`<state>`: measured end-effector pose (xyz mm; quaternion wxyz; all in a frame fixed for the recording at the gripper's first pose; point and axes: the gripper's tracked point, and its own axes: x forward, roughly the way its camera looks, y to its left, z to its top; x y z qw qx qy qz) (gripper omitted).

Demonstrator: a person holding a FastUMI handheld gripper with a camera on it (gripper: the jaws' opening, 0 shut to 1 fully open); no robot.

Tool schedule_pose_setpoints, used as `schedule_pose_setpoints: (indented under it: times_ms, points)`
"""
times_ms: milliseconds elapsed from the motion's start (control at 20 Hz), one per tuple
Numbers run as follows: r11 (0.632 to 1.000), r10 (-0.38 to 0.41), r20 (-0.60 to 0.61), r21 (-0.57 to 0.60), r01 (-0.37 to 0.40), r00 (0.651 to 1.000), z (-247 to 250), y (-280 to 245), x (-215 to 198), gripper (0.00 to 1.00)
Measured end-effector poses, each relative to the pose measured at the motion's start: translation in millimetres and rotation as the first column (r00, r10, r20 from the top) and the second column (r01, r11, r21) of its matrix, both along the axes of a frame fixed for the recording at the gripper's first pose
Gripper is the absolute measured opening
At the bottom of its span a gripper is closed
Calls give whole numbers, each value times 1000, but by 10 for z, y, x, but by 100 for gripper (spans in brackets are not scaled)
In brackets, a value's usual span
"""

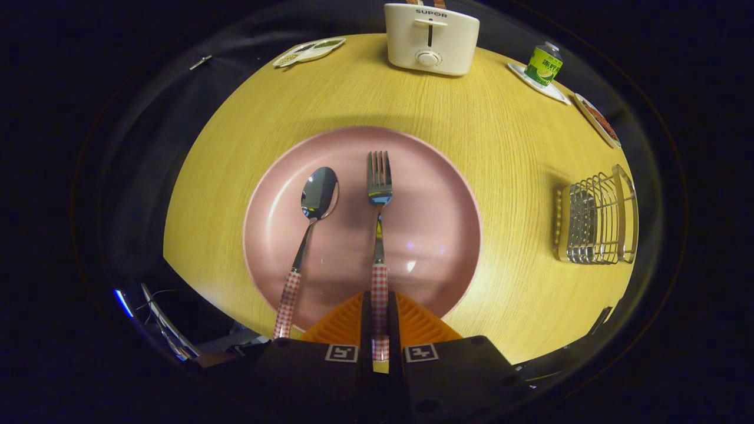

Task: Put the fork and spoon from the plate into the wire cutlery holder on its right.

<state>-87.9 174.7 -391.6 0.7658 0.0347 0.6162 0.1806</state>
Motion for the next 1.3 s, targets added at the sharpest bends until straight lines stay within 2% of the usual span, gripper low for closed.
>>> schedule_pose_setpoints:
  times_ms: [100, 350, 500, 700, 900, 1200, 1300]
  points:
    - [999, 19, 5, 46, -20, 1000, 152, 5, -7, 14]
    - [993, 74, 83, 82, -81, 994, 685, -394, 85, 14]
    - [989, 114, 85, 83, -121, 990, 1005, -895, 116, 14]
    - [990, 143, 69, -10, -142, 987, 1238, -1777, 233, 14]
    - [991, 96, -63, -88, -101, 993, 1269, -2433, 184, 14]
    - [969, 138, -294, -158, -191, 946, 973, -2726, 184, 14]
    - [962, 151, -363, -161, -222, 919, 896, -2718, 227, 14]
